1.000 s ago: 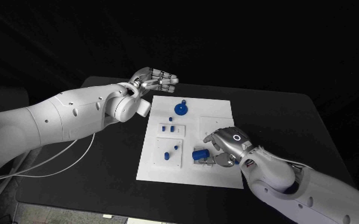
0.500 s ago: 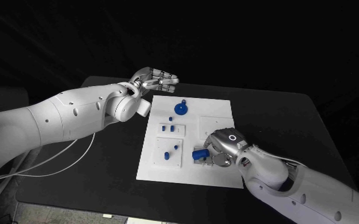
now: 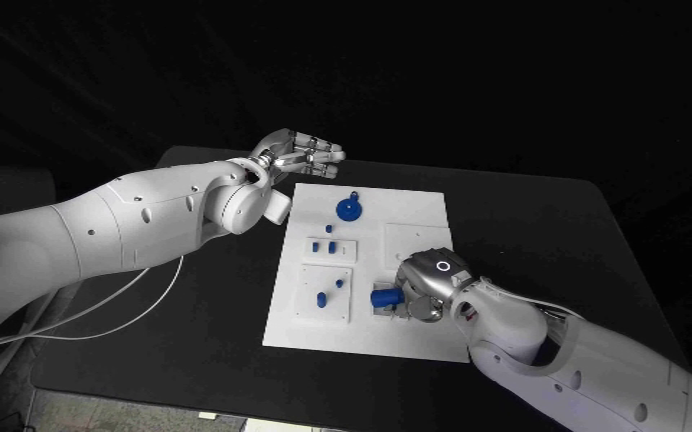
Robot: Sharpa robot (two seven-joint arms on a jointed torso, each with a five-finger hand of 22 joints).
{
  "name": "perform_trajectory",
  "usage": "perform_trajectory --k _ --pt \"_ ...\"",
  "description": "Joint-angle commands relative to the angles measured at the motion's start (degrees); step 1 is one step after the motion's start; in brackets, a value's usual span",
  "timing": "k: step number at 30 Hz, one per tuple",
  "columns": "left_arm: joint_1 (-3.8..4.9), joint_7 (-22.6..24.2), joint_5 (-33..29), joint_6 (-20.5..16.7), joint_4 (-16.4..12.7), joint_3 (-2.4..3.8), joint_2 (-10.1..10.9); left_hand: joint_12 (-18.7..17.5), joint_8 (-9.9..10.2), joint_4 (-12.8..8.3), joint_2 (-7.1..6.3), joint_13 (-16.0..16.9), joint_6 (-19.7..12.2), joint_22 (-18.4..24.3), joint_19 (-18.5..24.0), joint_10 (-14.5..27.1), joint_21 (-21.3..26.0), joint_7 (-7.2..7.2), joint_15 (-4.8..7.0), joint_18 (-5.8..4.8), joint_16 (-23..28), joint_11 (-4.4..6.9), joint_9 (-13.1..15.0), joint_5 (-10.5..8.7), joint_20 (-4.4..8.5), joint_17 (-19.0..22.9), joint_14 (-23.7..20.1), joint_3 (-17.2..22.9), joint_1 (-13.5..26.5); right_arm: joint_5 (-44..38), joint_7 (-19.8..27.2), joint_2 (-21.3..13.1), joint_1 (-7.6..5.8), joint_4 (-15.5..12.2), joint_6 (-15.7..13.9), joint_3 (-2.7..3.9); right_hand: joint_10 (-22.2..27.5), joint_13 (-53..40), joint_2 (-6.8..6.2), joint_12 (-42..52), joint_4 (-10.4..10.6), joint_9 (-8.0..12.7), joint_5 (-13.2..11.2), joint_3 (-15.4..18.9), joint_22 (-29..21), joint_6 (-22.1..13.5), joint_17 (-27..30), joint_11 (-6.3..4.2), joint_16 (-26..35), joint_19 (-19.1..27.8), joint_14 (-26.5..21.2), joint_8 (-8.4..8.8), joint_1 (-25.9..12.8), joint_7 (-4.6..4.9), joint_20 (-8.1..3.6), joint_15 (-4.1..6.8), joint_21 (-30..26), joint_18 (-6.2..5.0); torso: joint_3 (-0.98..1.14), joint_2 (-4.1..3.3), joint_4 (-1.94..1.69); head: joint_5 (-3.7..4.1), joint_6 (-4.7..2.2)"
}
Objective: Assemble the parts on the task board
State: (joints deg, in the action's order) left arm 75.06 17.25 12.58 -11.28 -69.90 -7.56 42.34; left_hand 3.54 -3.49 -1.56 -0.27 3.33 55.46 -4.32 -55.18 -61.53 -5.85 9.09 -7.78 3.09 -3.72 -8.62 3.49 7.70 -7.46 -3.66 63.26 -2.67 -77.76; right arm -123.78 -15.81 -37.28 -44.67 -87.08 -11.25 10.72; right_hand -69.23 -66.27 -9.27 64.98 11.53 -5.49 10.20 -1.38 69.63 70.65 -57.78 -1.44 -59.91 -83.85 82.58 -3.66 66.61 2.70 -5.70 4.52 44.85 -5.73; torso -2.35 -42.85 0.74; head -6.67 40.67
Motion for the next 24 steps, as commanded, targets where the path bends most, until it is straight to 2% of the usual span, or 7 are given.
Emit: perform_trajectory --k 1,7,9,12,13,20,24 --pt "0.01 0.2 0.3 0.9 0.0 0.03 -0.1 0.0 -0.2 0.0 0.21 0.0 0.0 0.0 -0.1 0.4 -0.1 0.01 -0.38 -0.03 0.0 0.04 0.0 0.32 -0.04 0.0 -0.2 0.0 0.3 -1.1 0.3 0.1 0.0 -0.1 2.4 0.01 -0.7 -0.6 0.49 0.6 0.2 0.1 0.3 -0.2 0.2 0.7 -0.1 -0.11 -0.3 -2.8 0.4 -0.01 -0.5 -0.11 -0.28 0.21 0.2 1.19 -0.01 -0.01 0.02 0.02 0.0" --pt "0.01 0.1 0.3 0.9 0.0 0.02 -0.1 0.0 -0.3 0.1 0.13 0.0 0.2 0.0 -0.1 0.4 -0.1 0.01 -0.37 -0.05 0.0 0.05 0.0 0.42 -0.04 0.0 -0.2 0.1 0.4 -1.0 1.1 0.1 0.0 -0.7 2.2 0.01 -3.2 -3.2 2.29 2.2 -0.7 1.0 0.3 -4.0 1.3 2.9 -0.6 -0.57 -0.3 -2.9 0.6 -0.01 -4.1 -0.79 -0.52 0.42 0.2 1.73 0.02 0.0 -0.02 0.05 0.09" --pt "0.01 0.1 0.4 0.9 0.0 0.02 -0.1 0.0 -0.3 0.1 0.13 0.0 0.2 0.0 -0.1 0.4 -0.1 0.01 -0.37 -0.05 0.0 0.05 0.0 0.42 -0.04 0.0 -0.2 0.1 0.4 -1.0 1.1 0.1 0.0 -0.9 1.8 0.01 -3.8 -3.7 3.62 2.4 -1.4 1.1 -1.9 -6.8 1.5 3.4 -0.7 -0.73 -0.4 -3.0 0.6 0.0 -5.0 -0.94 -0.56 0.49 0.2 1.84 0.03 0.0 -0.02 0.07 0.1" --pt "0.01 0.1 0.4 0.9 0.1 0.02 -0.1 0.0 -0.2 0.2 0.12 0.0 0.2 0.0 -0.1 0.4 -0.1 0.0 -0.38 -0.06 0.0 0.04 0.0 0.5 -0.05 0.0 -0.2 0.1 0.5 -1.1 0.8 0.1 0.01 -1.2 1.3 0.01 -4.2 -4.2 3.64 2.1 -4.3 1.3 -2.7 -11.3 1.9 3.6 -0.7 -0.74 -0.4 -3.1 0.7 -0.07 -8.0 -1.08 -0.63 0.56 0.1 2.01 0.02 0.0 -0.01 0.07 0.09" --pt "0.01 0.1 0.4 0.9 0.1 0.02 -0.1 0.0 -0.2 0.2 0.11 0.0 0.2 0.0 -0.1 0.4 -0.1 0.0 -0.38 -0.06 0.0 0.03 0.0 0.56 -0.05 0.0 -0.2 0.1 0.5 -1.2 0.6 0.1 0.01 -1.3 1.1 0.01 -4.4 -4.3 4.59 2.1 -4.7 1.4 -3.7 -12.4 2.0 3.7 -0.7 -0.87 -0.4 -3.1 0.7 -0.01 -8.3 -1.11 -0.65 0.56 0.1 2.03 0.02 -0.01 0.01 0.05 0.08" --pt "0.01 0.0 0.4 0.9 0.1 0.02 -0.1 0.0 -0.2 0.3 0.08 0.0 0.2 0.0 -0.1 0.4 -0.1 0.01 -0.38 -0.07 0.0 0.01 0.0 0.7 -0.06 0.0 -0.2 0.1 0.6 -1.6 -1.3 0.0 0.02 -1.9 0.2 0.01 -5.4 -4.9 5.31 2.0 -7.0 1.5 -6.6 -20.2 2.5 4.2 -0.5 -1.12 -0.3 -3.2 0.7 -0.01 -12.9 -1.35 -0.83 0.75 0.0 2.17 0.02 -0.03 0.01 0.13 0.1" --pt "0.01 0.0 0.4 0.9 0.2 0.01 -0.1 0.0 -0.3 0.3 0.07 0.0 0.2 0.0 -0.1 0.4 -0.1 0.01 -0.38 -0.07 0.0 0.02 0.0 0.71 -0.05 0.0 -0.2 0.2 0.6 -1.8 -2.5 0.0 0.02 -2.1 0.7 0.01 -5.6 -5.2 5.47 1.7 -9.4 1.5 -6.7 -24.4 2.7 4.4 -0.4 -1.15 -0.3 -3.2 0.7 -0.03 -15.8 -1.41 -0.87 0.78 -0.2 2.2 0.02 -0.03 0.02 0.2 0.08"
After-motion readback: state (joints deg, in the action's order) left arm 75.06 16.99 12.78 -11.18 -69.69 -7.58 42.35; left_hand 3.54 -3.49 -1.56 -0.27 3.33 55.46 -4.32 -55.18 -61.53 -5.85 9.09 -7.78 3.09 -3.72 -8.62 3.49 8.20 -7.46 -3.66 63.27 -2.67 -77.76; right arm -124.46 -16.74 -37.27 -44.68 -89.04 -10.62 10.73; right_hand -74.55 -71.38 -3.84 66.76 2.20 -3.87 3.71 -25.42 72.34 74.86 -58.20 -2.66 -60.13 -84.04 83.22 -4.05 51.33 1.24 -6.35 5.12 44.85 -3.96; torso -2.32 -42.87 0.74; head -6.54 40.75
